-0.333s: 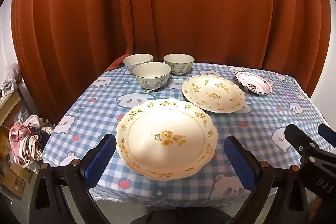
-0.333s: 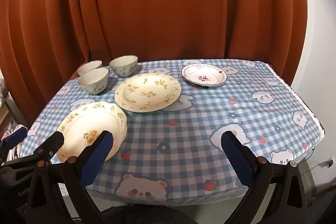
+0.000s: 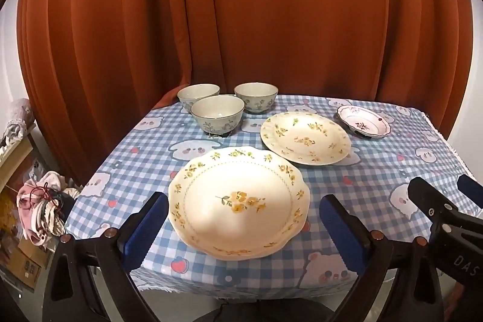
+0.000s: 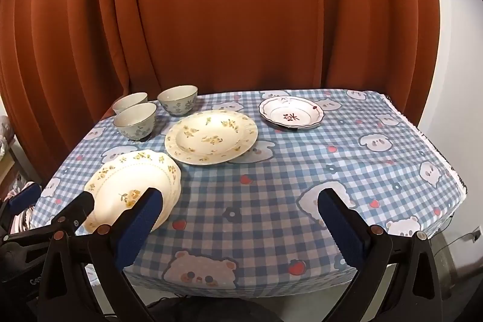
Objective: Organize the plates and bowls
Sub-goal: 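Move both grippers toward the large yellow-flower plate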
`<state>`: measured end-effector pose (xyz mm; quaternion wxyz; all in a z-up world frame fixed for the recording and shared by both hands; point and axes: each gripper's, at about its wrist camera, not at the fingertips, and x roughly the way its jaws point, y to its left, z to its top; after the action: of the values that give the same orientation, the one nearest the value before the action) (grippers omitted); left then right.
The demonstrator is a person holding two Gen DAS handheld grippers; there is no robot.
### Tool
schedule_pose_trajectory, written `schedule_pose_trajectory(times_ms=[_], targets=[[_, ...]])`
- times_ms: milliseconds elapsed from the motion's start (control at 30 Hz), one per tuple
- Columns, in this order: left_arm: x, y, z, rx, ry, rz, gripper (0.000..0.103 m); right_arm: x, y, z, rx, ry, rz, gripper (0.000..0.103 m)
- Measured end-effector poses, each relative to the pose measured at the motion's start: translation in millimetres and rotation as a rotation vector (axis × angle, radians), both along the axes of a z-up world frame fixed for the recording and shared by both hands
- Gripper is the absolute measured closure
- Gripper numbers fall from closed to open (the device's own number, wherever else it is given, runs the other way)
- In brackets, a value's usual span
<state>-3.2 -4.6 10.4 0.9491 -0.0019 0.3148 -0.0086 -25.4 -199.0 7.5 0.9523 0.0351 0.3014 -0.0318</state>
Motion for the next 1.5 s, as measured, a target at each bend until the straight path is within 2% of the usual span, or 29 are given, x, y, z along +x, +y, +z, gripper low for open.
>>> schedule_pose_trajectory(times_ms=[167,700,1500], targets=[[3,2,1,-0.002,0.004,0.000,0.003,7,0,0,-0.007,0.018,-0.004,0.000],[-3,1,-3,0.008,-0.013,0.006,0.002,-8,-4,-11,-0.011,0.001,-0.004,0.000],[-7,-11,0,0.023,-0.036,0.002,0.003,-10,-10,-8,-0.005,0.004,-0.010,0.000]])
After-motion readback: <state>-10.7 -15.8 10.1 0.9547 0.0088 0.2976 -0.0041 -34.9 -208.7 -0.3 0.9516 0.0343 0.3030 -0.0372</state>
